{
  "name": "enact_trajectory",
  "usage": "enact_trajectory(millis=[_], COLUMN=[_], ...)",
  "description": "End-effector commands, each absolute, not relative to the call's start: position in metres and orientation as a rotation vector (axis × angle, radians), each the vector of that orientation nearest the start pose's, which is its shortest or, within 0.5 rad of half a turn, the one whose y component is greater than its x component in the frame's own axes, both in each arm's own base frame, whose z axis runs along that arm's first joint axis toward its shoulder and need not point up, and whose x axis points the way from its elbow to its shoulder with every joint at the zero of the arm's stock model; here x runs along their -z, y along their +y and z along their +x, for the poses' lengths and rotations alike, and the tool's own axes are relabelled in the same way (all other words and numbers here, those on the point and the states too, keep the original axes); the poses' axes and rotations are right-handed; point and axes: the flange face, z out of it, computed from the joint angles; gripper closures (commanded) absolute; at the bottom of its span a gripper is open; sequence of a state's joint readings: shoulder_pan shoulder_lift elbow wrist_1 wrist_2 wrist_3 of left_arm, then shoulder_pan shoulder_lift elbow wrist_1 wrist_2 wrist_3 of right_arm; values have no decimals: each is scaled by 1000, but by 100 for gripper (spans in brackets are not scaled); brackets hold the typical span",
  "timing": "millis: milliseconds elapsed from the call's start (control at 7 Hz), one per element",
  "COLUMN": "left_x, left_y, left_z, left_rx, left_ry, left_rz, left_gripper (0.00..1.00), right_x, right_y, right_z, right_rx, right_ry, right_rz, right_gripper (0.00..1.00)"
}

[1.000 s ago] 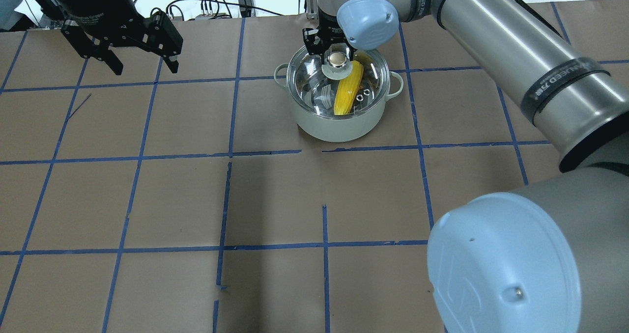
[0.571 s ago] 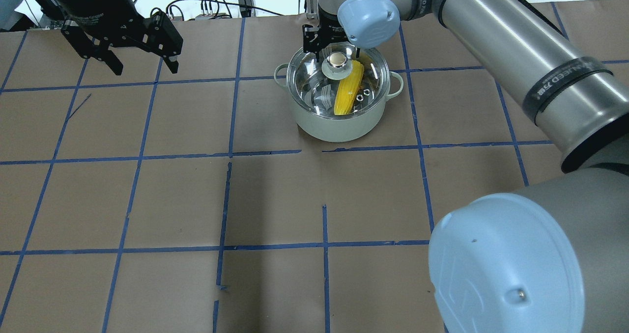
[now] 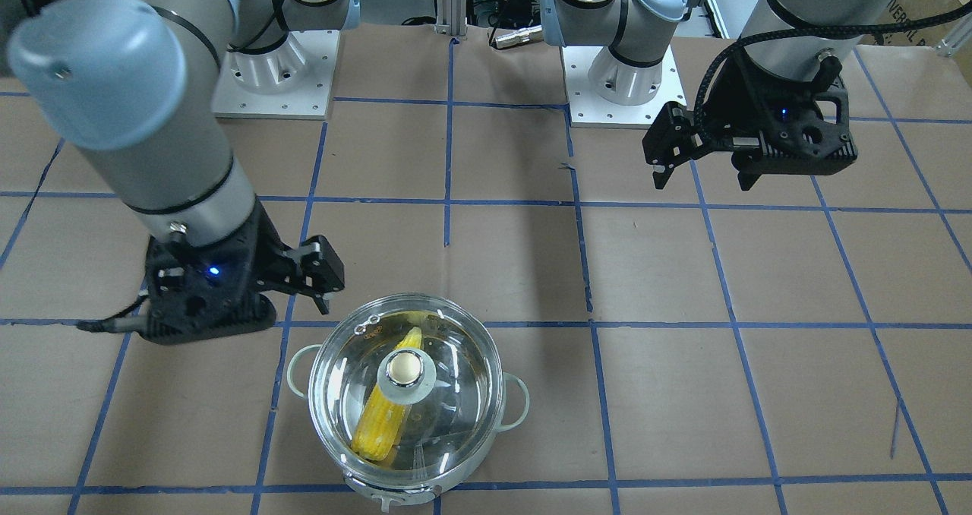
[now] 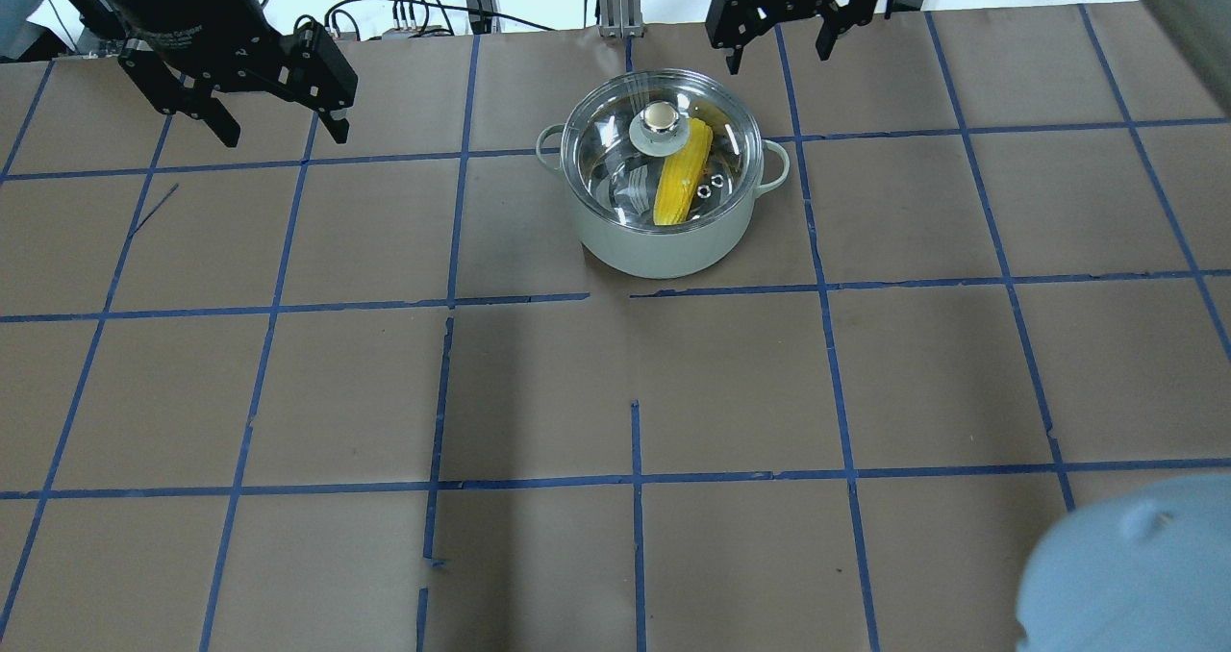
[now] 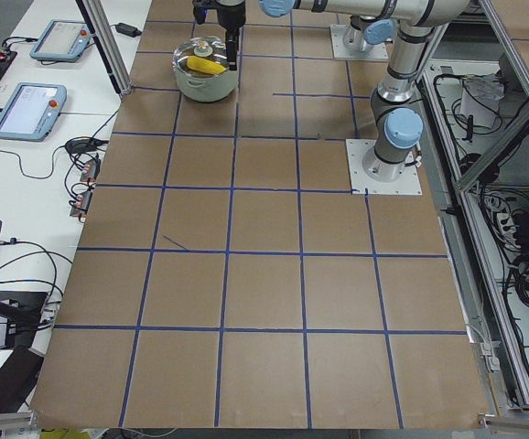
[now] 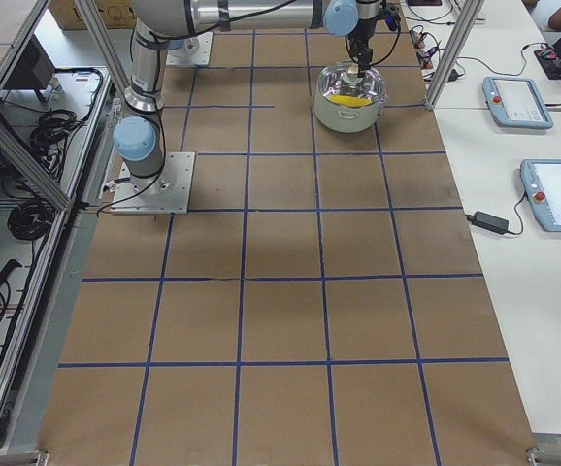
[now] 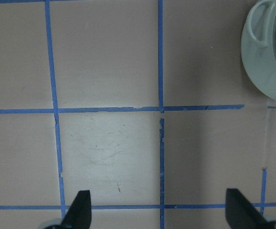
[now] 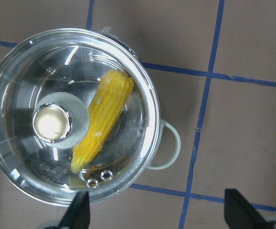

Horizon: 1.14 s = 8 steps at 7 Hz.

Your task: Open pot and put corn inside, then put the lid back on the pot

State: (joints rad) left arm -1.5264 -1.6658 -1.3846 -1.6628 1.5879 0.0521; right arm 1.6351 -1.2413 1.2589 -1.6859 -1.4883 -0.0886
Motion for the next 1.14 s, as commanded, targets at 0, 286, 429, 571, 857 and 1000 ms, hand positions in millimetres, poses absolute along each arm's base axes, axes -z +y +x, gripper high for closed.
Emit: enact_trajectory(millis=[0, 286, 429, 571, 857, 1000], left_x=[-522, -522, -520, -521, -517, -517], left_y=[-535, -535, -536, -536, -538, -540], left_z=[-108, -108, -108, -108, -109, -109], left_rx=[-1, -1, -6, -4, -16, -16], left_ry=[3123, 3123, 3123, 3125, 3125, 3125], left_rz=[12, 12, 12, 12, 14, 15], left_gripper=[0, 0, 0, 0, 0, 0], right_x=[-510, -510, -511, -510, -521, -534], right_y=[-553, -497, -492, -489, -481, -475], right_z=[135, 137, 149, 154, 152, 153], right_rx=[190, 184, 171, 155, 161, 121], right_ry=[3026, 3060, 3060, 3077, 3130, 3130], right_rz=[-157, -181, -220, -217, -157, -159], right_gripper=[0, 0, 0, 0, 1, 1])
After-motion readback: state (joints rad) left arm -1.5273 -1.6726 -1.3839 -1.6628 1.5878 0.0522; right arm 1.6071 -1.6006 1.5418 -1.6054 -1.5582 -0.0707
